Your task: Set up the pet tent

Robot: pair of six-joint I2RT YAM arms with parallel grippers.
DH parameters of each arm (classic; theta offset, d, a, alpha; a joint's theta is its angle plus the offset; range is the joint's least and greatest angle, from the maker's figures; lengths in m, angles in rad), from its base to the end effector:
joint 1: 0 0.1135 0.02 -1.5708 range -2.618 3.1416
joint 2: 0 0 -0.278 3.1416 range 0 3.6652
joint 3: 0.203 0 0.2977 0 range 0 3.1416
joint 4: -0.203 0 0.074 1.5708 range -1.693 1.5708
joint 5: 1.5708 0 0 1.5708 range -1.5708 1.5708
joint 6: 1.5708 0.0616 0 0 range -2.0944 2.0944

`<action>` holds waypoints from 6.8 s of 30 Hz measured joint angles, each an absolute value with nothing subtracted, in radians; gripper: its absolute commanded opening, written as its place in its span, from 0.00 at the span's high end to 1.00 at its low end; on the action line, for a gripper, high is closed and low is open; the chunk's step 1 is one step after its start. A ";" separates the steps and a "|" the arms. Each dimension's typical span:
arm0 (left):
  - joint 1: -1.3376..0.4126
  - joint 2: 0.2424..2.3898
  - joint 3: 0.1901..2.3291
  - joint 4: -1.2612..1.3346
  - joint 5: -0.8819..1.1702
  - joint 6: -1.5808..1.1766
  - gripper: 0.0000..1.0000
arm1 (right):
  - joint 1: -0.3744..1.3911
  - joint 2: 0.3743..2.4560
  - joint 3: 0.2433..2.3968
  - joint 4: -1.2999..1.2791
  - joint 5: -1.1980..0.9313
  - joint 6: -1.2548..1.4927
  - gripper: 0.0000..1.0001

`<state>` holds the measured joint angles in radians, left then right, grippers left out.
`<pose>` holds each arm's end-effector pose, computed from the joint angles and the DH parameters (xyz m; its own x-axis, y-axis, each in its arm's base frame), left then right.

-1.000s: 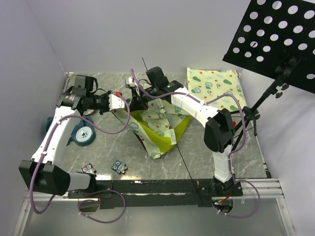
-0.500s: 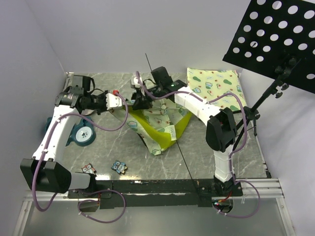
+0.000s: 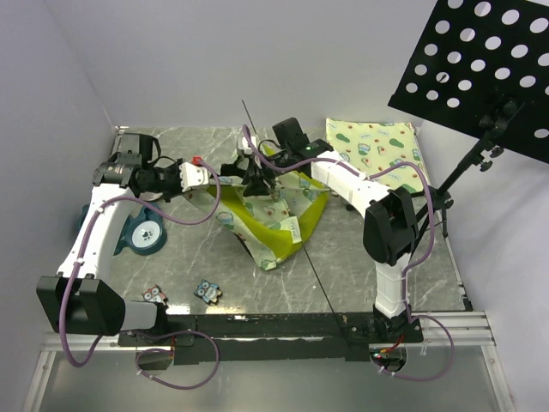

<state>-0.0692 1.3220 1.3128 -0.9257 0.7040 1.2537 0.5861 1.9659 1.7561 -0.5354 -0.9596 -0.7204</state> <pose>0.3120 -0.0616 0.3430 0.1642 0.7146 -0.6800 0.8986 0.1760 0.4019 0.3929 0.3214 0.2939 0.1156 -0.3776 -0.9187 -0.9881 -0.1383 -0.0675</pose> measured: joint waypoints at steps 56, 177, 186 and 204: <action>-0.037 1.463 1.303 -0.764 0.622 1.206 0.46 | 0.328 2.014 1.538 -0.622 -0.707 -1.031 1.00; -0.411 1.656 1.516 -0.462 0.579 0.955 0.99 | 0.348 1.660 1.651 -0.618 -0.862 -0.648 0.20; -0.324 1.692 1.740 -0.485 0.505 0.851 0.99 | 0.346 1.391 1.596 -0.181 -0.884 -0.212 0.23; -0.139 1.655 1.821 -0.446 0.589 0.583 0.99 | 0.336 1.559 1.564 0.126 -0.782 0.248 0.00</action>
